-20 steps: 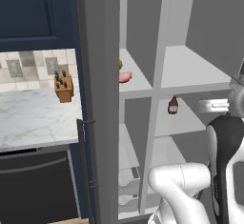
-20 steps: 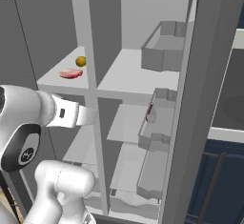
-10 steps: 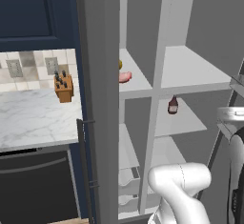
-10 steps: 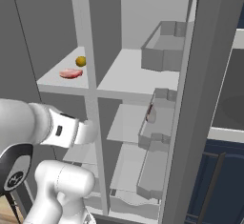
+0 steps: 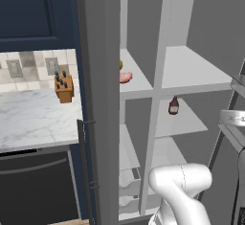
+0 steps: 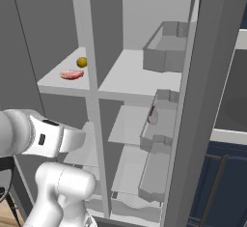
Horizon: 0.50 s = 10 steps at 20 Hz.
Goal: There's a steak in the fridge that needs to be moved to the freezer for freezing. Pick up the steak from the fridge, place it on any shelf in the freezer, and close the fridge and freezer doors when done.
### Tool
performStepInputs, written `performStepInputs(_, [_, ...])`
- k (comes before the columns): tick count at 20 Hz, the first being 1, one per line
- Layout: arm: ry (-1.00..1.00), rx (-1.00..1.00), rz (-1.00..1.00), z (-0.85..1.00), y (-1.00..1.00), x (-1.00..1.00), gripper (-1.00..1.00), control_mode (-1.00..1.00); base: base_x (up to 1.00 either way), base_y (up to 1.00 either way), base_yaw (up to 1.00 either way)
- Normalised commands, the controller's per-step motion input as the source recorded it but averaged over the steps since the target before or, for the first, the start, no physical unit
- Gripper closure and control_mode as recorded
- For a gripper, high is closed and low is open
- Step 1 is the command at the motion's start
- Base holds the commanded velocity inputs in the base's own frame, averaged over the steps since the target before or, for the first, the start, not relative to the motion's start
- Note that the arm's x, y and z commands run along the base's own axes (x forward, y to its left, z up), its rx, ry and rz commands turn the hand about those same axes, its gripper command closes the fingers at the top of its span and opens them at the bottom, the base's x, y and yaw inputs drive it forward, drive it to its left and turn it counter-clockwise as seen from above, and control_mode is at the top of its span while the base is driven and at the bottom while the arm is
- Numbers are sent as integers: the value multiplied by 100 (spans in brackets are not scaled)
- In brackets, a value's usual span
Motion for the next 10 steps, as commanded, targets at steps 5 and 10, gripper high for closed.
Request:
performStepInputs(5, [-17,1,0,0,0,-42,-100,-100,0,0,0])
performStepInputs(10, [-18,0,0,0,4,19,-100,-100,0,0,0])
